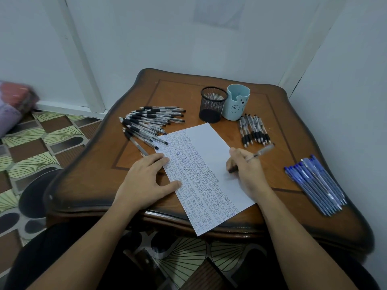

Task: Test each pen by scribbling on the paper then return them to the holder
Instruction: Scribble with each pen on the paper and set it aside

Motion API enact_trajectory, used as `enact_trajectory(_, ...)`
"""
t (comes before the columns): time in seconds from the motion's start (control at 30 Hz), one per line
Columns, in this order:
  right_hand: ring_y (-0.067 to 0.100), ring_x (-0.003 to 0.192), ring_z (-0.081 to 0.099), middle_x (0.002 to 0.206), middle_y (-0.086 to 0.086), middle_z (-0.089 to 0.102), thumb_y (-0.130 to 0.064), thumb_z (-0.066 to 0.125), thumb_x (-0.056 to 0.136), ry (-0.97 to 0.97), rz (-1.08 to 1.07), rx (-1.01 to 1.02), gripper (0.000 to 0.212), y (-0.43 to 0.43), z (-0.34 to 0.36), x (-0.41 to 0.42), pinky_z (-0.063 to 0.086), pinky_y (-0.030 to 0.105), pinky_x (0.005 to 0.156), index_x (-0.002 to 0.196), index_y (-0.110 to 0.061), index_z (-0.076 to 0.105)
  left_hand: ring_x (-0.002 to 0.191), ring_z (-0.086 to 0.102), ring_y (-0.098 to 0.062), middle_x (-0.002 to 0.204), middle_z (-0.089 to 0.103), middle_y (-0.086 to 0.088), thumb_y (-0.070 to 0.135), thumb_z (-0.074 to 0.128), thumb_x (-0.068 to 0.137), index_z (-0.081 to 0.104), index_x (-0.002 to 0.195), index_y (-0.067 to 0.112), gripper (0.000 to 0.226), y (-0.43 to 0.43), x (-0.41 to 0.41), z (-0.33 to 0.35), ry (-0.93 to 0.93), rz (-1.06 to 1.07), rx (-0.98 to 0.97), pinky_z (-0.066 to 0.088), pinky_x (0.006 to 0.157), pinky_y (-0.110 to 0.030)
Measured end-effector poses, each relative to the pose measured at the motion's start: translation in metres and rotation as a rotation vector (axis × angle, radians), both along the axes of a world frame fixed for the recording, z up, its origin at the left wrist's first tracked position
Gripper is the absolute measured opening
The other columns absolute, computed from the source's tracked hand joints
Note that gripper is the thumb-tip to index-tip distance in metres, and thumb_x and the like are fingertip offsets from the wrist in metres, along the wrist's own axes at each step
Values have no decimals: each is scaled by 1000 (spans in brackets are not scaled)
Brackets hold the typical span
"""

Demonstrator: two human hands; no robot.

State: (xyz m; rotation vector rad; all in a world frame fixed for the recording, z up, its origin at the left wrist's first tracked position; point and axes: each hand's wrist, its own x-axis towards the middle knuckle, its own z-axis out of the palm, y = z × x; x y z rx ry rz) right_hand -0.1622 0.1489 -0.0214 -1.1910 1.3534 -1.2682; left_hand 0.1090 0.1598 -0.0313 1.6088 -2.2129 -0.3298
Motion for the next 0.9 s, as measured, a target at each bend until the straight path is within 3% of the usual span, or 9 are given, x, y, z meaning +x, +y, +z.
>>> enact_trajectory(0.1, 14, 50, 40, 51, 2, 45, -39, 36, 107, -118, -75, 69, 48, 0, 9, 0, 35, 27, 55, 69, -12, 47, 135, 32, -9, 147, 41, 10, 86, 34, 68, 48, 141, 25, 96, 0, 0, 0, -3, -4, 0, 20, 113, -31)
enact_trajectory(0.2, 13, 43, 35, 47, 2, 40, -49, 26, 106, -184, -89, 123, 47, 1, 14, 0, 27, 27, 45, 95, -11, 52, 136, 31, -9, 148, 39, 10, 87, 32, 67, 47, 142, 25, 98, 0, 0, 1, -8, -3, 9, 19, 113, -31)
enact_trajectory(0.3, 15, 45, 37, 51, 6, 43, -41, 29, 108, -72, -73, 130, 40, -1, 13, 2, 28, 30, 45, 111, -11, 57, 137, 30, -9, 149, 38, 10, 87, 31, 66, 46, 143, 25, 100, 0, 0, 1, -11, -3, 18, 19, 113, -31)
enact_trajectory(0.47, 21, 44, 35, 50, 10, 43, -29, 33, 109, -35, -94, 132, 36, -1, 16, 4, 28, 32, 46, 108, -1, 56, 136, 31, -9, 149, 39, 9, 87, 32, 66, 46, 142, 25, 100, 1, 0, 2, -2, -1, 19, 19, 113, -30)
enact_trajectory(0.67, 16, 51, 41, 60, 5, 51, -16, 42, 104, -46, -23, 339, 22, -16, 31, 1, 32, 30, 48, 111, -10, 61, 136, 33, -10, 148, 40, 9, 86, 34, 67, 47, 142, 24, 98, 2, 0, 1, 9, -1, 18, 21, 113, -31)
enact_trajectory(0.77, 18, 60, 47, 74, 9, 59, -17, 46, 102, 143, 28, 415, 19, -39, 43, -6, 38, 31, 52, 109, -12, 63, 136, 31, -9, 148, 38, 10, 86, 33, 68, 46, 143, 26, 97, 2, 1, 1, 8, -8, 21, 19, 112, -28)
enact_trajectory(0.9, 20, 59, 53, 77, 10, 59, -20, 51, 103, 531, -86, 312, 17, -76, 51, -22, 45, 30, 49, 94, -10, 63, 137, 31, -9, 149, 37, 10, 87, 33, 68, 44, 144, 25, 98, 0, 2, 1, 8, -12, 10, 18, 111, -27)
